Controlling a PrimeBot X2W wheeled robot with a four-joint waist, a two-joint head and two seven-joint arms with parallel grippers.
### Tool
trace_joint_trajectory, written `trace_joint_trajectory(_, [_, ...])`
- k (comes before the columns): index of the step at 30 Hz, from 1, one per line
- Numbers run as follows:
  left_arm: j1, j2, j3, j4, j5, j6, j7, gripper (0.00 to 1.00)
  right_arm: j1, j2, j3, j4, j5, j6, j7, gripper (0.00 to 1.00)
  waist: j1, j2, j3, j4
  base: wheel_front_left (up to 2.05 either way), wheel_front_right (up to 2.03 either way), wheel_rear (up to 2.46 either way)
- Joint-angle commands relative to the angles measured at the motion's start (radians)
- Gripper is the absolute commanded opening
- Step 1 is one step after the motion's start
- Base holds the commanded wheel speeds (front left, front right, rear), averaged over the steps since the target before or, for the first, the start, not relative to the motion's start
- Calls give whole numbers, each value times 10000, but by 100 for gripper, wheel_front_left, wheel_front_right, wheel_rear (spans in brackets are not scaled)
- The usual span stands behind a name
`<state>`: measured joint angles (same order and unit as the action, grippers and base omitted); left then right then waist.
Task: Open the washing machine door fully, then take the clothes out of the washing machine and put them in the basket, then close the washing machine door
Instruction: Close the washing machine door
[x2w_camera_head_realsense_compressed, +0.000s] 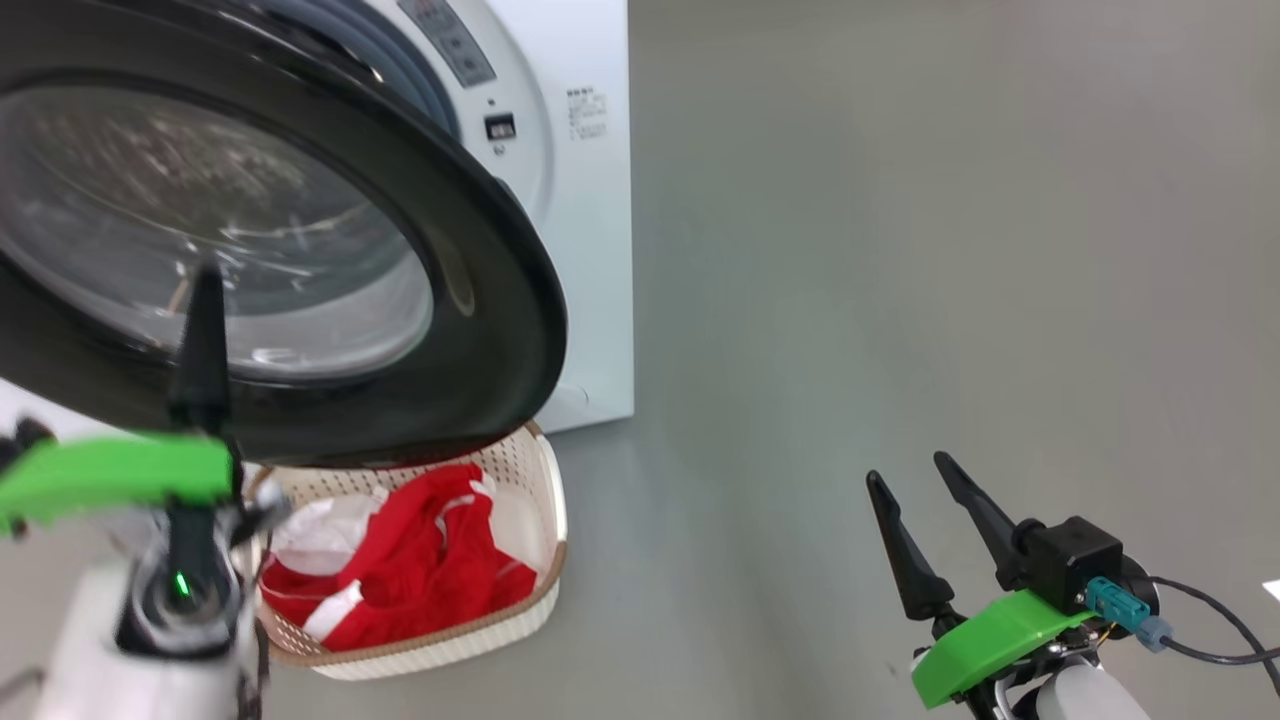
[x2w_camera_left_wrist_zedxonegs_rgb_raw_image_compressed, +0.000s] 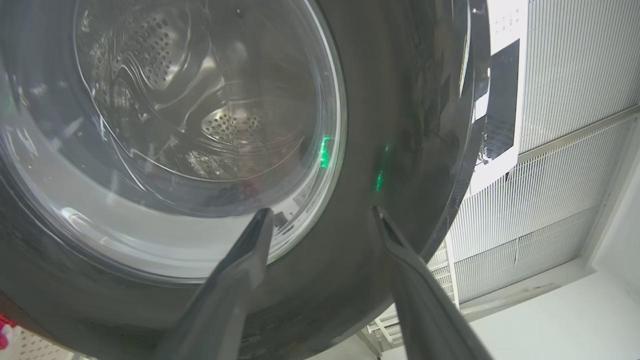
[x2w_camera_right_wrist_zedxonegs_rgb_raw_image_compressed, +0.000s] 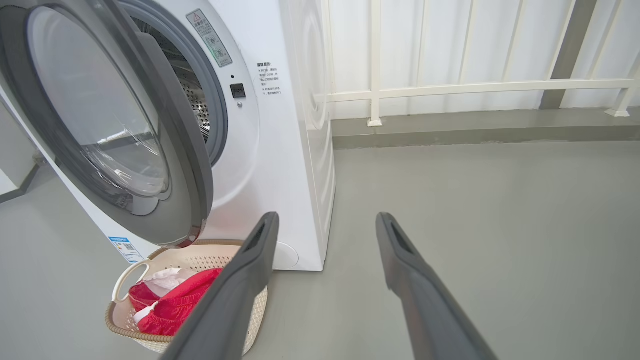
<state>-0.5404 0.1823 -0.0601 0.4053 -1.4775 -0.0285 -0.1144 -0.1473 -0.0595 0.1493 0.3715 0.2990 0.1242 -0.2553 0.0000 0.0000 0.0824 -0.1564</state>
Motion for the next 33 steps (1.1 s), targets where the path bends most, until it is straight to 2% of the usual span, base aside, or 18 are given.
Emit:
trace_joint_trajectory(1, [357,483,53,-406,666,-83,-505,100,1,-33,279,-186,15,65,-65,100,0,0,-460,223,0,0,0])
trace_joint_trajectory(6, [1595,1196,-574,-935,3072,169,-1305,100,115,-16,234,-224,20,65,-65,100,0,0,-790,366,0,0,0])
trace_joint_trajectory(9, [2306,1640,-776,-1511,5177,727,-1454,100,169,-10,199,-259,-26,65,-65,100,0,0,-943,416,0,0,0])
trace_joint_trajectory(12, [3079,1678,-487,-2416,6989,1141,-1467,100,172,3,179,-299,-53,65,-65,100,0,0,-1052,408,0,0,0])
trace_joint_trajectory(18, [4921,1445,51,-3731,9473,1383,-1471,100,220,44,46,-583,-52,65,-65,100,0,0,-1252,316,0,0,0])
trace_joint_trajectory(26, [6692,683,837,-4280,11141,1226,-1473,100,490,80,-94,-1061,0,65,-65,100,0,0,-1448,311,0,0,0])
trace_joint_trajectory(33, [7285,59,1270,-4299,11688,954,-1473,100,677,89,-108,-1244,56,65,-65,100,0,0,-1499,351,0,0,0])
